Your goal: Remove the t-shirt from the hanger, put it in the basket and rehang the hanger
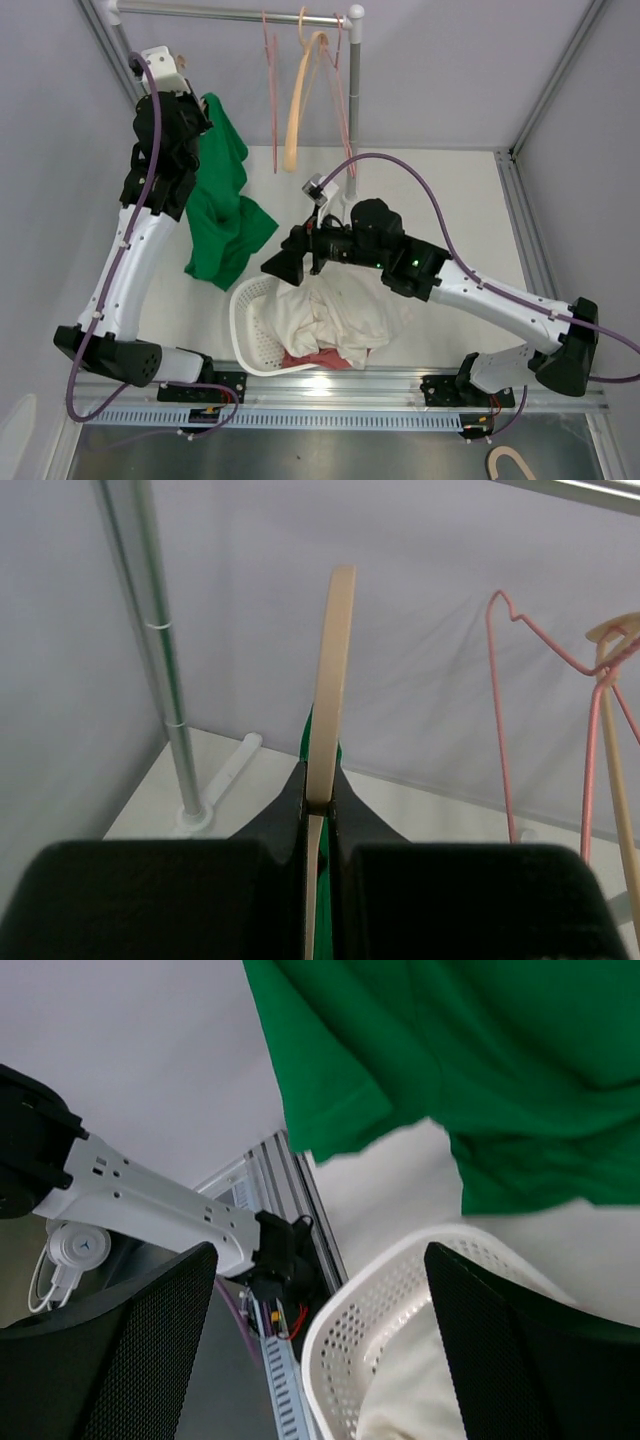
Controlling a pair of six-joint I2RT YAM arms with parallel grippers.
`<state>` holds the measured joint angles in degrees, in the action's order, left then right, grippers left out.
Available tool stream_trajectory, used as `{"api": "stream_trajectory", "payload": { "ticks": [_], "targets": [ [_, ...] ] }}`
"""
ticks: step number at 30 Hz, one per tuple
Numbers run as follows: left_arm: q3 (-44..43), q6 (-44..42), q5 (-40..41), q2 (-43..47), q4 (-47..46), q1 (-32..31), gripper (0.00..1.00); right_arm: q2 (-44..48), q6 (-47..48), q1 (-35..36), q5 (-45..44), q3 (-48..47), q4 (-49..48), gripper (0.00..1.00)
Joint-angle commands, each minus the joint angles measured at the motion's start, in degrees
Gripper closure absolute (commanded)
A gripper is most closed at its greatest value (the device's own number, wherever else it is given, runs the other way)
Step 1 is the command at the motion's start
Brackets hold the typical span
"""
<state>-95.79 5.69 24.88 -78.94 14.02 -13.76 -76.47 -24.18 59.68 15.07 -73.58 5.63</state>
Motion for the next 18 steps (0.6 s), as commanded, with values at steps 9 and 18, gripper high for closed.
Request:
{"api": "stream_trajectory", "payload": {
  "ticks": [9,18],
  "targets": [
    [-5.81,2.57,23.27,4.32,8.65,-8.21,0.99,-11.49,7.75,6.41,-6.1,-5.51,-25.14,0.1],
    [-2.91,-2.88,26.18,4.67,4.08,-11.46,0.99,-19.24,10.56,8.43,-6.37,-16.75,-22.59,0.1]
  ]
}}
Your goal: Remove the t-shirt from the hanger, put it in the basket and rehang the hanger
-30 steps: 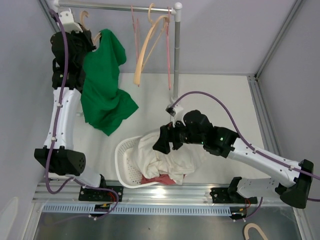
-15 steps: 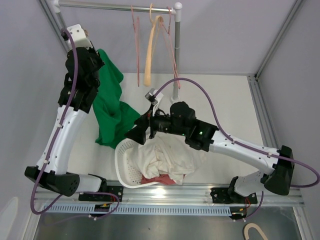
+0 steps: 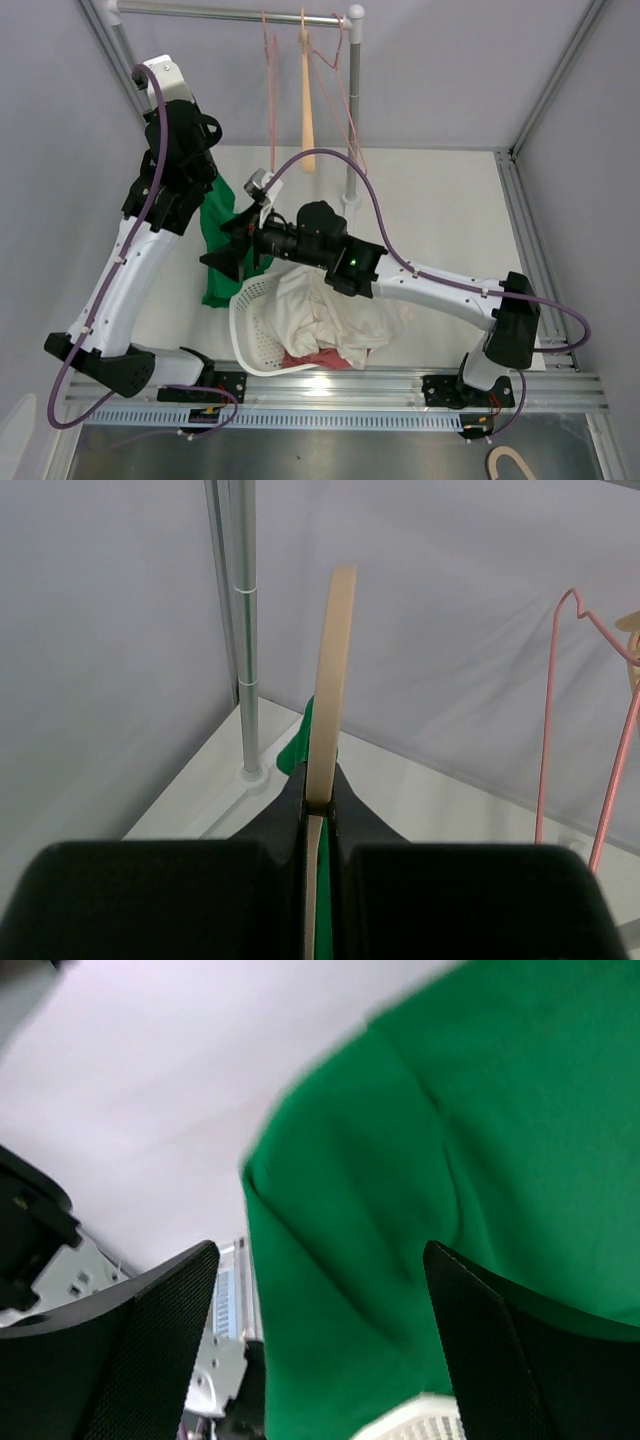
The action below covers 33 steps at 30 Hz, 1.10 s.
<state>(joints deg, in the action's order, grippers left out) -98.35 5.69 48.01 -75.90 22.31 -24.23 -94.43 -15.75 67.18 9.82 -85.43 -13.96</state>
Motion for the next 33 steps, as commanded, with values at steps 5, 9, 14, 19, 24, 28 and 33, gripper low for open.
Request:
{"api": "stream_trajectory", "payload": {
  "ticks": [5,9,14,19,24,28,33],
  "targets": [
    [1.57,-4.02,1.04,1.98,-7.62,-1.17,0.99,-4.79,1.86,0.94,-0.6,-7.73,-1.0,0.79],
    [-0.26,-8.67,2.09,-0.74,-10.44,-1.17,0.99,-3.66,0.54,1.11,0.19,-6.77,0.07,0.89],
    [-4.66,-9.04,1.56,-4.42,-10.01,-1.17,0.99,-1.72,0.72,1.64,-0.33,-4.57,0.77,0.54],
    [-7.21,-8.5,0.86,-5.93,-9.21,-1.17,0.99,-1.89,1.42,1.73,-1.56,-4.57,1.74,0.57],
    [-10.11,-9.12,0.77,-7.16,-8.51,-1.17,0.99,-2.69,1.34,1.73,-2.0,-4.14,1.92,0.8],
    [-10.02,-8.77,0.16,-6.54,-8.5,-1.17,0.99,-3.21,0.72,1.29,-1.57,-4.22,1.39,1.0],
    [-10.11,-13.86,1.3,-8.39,-12.98,-0.73,0.99,-0.5,0.02,1.46,0.63,-3.26,1.91,1.0]
  ]
}}
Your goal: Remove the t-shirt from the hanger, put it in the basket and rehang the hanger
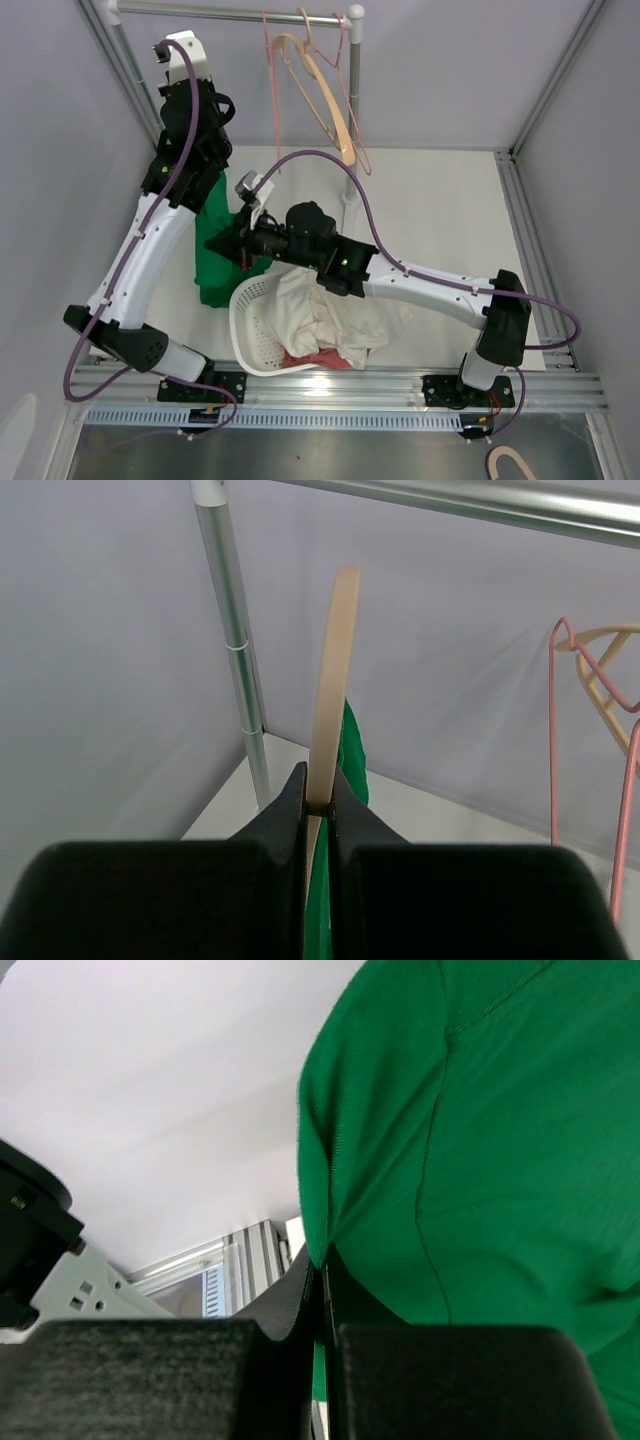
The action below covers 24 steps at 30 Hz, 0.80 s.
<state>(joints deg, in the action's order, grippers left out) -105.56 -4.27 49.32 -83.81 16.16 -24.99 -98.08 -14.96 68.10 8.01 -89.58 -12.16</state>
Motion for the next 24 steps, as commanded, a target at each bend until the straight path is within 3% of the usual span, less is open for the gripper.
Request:
{"api": "stream_trajectory", "payload": {
  "ticks": [1,15,18,24],
  "targets": [
    [-2.99,-4.07,-0.45,-1.35,-7.37,0.29,0.99,3.94,-1.12,1.07,2.45,1.86,0.38,1.0],
    [-21.79,-3.02,-4.41,-17.07,0.26,6.62,0.99,16.34,-5.16,9.86,-2.21,13.98,5.57,1.0],
    [-26.35,-3.02,-5.37,-18.4,2.2,7.06,0.99,18.01,-7.0,10.39,-2.74,17.15,4.52,1.0],
    [-26.72,-0.13,-7.48,-15.86,5.98,7.06,0.99,16.88,-5.87,8.56,-4.06,18.66,3.64,1.0]
  ]
}}
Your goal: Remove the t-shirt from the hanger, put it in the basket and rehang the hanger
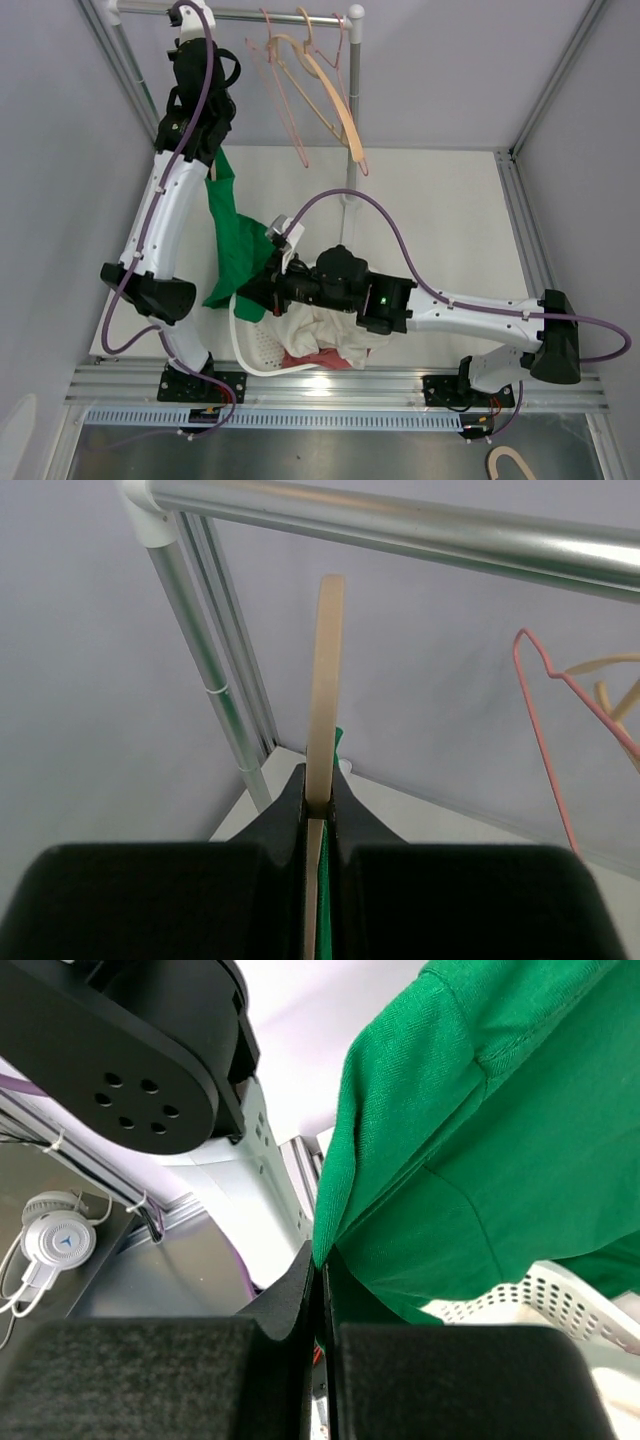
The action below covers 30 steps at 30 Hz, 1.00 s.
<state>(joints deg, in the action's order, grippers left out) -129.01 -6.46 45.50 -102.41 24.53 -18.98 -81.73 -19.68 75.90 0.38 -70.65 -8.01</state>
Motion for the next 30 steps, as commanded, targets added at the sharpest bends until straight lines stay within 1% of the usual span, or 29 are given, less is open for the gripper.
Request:
{"api": "stream_trajectory", "payload": {
  "ticks": [1,3,4,5,6,7,8,11,12,14,16,20,21,22,24,25,27,30],
  "targets": [
    [-3.35,3.02,-4.36,4.05,0.49,1.05,0.99,-0.09,-0.36,-0.04,3.83,-1.84,-0.08,1.0],
    [-3.35,7.06,-6.38,5.98,4.54,1.05,0.99,-2.19,0.34,-2.15,4.97,-3.96,0.54,1.0],
    [-2.83,9.77,-7.34,7.13,7.17,0.97,0.99,-3.16,0.96,-4.77,5.85,-5.1,0.63,1.0],
    [-1.17,13.54,-10.57,10.18,11.28,0.97,0.99,-4.13,1.4,-6.19,6.55,-7.55,0.63,1.0],
    [-0.02,14.88,-11.39,11.87,12.63,0.79,0.99,-6.22,1.75,-7.51,7.08,-8.96,0.28,1.0],
    [4.42,15.94,-11.83,13.88,13.43,0.44,0.99,-7.55,2.1,-10.22,8.48,-10.63,0.54,1.0],
    [6.04,17.69,-13.92,17.65,14.65,0.35,0.99,-10.26,2.8,-11.55,9.97,-14.47,1.06,1.0],
    [12.36,20.51,-16.83,23.11,16.51,0.35,0.99,-14.75,3.68,-16.02,11.65,-21.17,2.99,1.0],
    [13.34,20.87,-18.76,26.44,17.47,0.35,0.99,-16.25,3.95,-17.0,12.35,-25.02,3.7,1.0],
    [17.28,21.75,-20.7,29.53,18.44,0.26,0.99,-20.12,4.21,-19.28,13.5,-28.47,4.58,1.0],
    [19.32,21.75,-22.81,33.58,20.2,0.26,0.99,-23.88,4.3,-20.7,14.2,-33.48,5.81,1.0],
    [22.66,20.52,-23.7,39.65,23.19,0.26,0.99,-29.35,5.27,-22.98,14.91,-42.09,10.63,1.0],
    [24.75,20.09,-23.7,40.79,23.28,0.35,0.99,-30.23,5.7,-23.42,14.82,-43.68,12.3,1.0],
    [25.38,19.56,-23.35,42.97,23.28,0.35,0.99,-31.98,6.14,-23.6,14.91,-47.17,13.27,1.0],
    [27.58,19.12,-22.56,45.01,22.75,0.52,0.99,-33.31,6.58,-23.95,15.17,-51.14,16.08,1.0],
    [29.93,18.68,-21.95,46.5,21.79,0.87,0.99,-33.75,7.2,-23.95,15.17,-54.99,16.79,1.0],
    [31.18,18.5,-21.42,47.3,21.52,1.66,0.99,-34.19,7.55,-23.95,15.0,-58.62,18.2,1.0],
    [33.91,18.24,-20.36,48.09,21.08,2.11,0.99,-32.01,7.82,-23.95,13.69,-63.46,17.51,1.0]
  ]
}}
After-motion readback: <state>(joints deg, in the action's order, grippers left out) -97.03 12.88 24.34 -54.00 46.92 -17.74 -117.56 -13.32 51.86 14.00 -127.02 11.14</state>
